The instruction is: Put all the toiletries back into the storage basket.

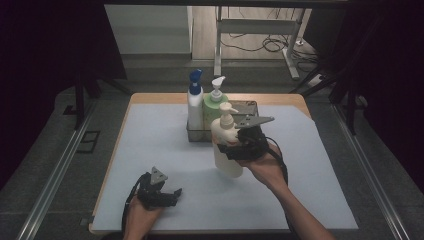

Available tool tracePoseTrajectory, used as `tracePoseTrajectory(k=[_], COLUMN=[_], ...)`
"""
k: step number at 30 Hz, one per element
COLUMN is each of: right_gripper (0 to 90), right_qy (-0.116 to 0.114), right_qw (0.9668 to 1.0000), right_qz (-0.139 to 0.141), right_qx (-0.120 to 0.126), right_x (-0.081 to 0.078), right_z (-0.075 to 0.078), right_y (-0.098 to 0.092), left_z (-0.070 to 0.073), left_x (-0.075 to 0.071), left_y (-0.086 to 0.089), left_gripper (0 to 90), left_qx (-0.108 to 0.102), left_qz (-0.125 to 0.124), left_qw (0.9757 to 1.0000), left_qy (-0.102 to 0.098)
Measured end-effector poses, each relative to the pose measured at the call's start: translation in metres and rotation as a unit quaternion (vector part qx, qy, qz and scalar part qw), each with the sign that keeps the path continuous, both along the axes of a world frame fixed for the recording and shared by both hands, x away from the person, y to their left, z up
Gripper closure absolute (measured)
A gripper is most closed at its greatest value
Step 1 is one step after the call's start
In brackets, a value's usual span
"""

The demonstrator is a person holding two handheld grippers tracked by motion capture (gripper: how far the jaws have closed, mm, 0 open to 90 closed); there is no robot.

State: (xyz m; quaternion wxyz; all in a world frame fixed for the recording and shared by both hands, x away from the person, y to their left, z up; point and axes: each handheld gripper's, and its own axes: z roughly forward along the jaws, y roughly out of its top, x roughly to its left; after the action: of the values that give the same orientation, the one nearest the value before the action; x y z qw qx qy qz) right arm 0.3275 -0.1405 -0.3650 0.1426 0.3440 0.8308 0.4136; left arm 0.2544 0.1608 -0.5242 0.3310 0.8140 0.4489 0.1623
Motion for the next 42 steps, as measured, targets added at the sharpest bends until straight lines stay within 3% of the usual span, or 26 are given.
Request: tracePoseTrajectory(k=[10,18,26,42], right_gripper=[36.7,36.7,36.8,36.8], right_qy=[-0.021,-0.033,-0.046,-0.056], right_qw=[0.9990,0.9965,0.9938,0.9879], right_qz=[-0.040,-0.077,-0.101,-0.142], right_qx=[-0.001,0.002,0.007,0.024], right_x=[0.004,0.019,0.039,0.081], right_z=[0.025,0.038,0.044,0.040], right_y=[-0.033,-0.051,-0.052,-0.044], left_z=[0.000,0.000,0.000,0.000], left_x=[0.000,0.000,0.000,0.000], left_y=[0.000,0.000,0.000,0.000], left_gripper=[10.6,10.6,10.6,10.6], left_qx=[0.000,-0.001,0.000,0.000], left_qz=[0.000,0.000,0.000,0.000], left_qw=[1.0000,1.0000,1.0000,1.0000], left_qy=[0.001,0.001,0.000,0.000])
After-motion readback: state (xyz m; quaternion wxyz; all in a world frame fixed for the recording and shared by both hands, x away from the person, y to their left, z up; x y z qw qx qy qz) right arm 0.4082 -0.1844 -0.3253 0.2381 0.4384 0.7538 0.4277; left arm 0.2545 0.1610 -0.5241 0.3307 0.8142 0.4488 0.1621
